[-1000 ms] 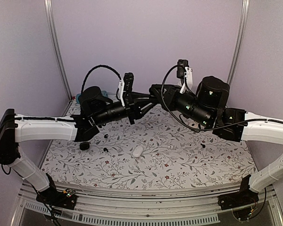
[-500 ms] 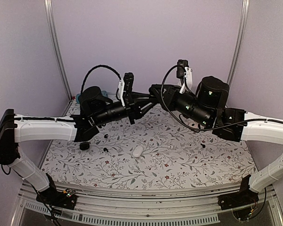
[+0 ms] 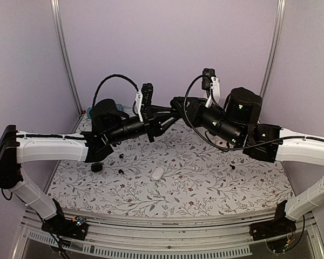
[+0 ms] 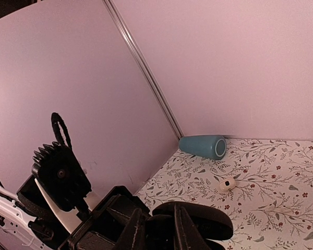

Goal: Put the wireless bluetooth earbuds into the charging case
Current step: Insert the left earbud into the left side groove of the charging case, then move the right earbud to the center of the board.

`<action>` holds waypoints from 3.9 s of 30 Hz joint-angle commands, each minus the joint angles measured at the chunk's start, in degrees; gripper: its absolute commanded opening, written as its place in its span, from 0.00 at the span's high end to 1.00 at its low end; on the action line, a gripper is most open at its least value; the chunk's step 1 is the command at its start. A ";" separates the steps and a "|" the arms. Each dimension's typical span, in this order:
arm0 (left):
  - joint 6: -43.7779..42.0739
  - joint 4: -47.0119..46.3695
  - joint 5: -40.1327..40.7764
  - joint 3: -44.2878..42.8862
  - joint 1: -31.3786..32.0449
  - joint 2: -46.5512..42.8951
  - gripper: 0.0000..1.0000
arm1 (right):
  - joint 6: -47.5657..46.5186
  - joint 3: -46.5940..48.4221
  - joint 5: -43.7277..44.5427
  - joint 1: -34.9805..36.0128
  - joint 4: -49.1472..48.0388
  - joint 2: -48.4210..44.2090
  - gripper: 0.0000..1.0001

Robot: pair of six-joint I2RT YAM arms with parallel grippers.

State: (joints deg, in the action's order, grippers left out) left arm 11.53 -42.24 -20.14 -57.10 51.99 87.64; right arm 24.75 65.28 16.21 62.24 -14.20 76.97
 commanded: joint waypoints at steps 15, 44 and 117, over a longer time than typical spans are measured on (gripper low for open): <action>-1.04 -3.68 1.46 -0.12 0.45 -2.72 1.00 | 0.12 0.44 0.32 0.95 4.34 0.52 0.71; -1.42 -2.64 2.84 1.74 0.02 -3.50 1.00 | 4.47 0.91 9.79 -4.24 20.56 -9.21 0.48; -0.80 1.33 3.17 5.16 -2.09 -8.02 1.00 | 19.29 -29.39 -16.88 -38.58 19.09 8.60 0.93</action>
State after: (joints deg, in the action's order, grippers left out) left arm 10.57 -39.94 -17.08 -51.88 50.50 79.64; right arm 42.89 33.26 -0.08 21.47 5.10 83.85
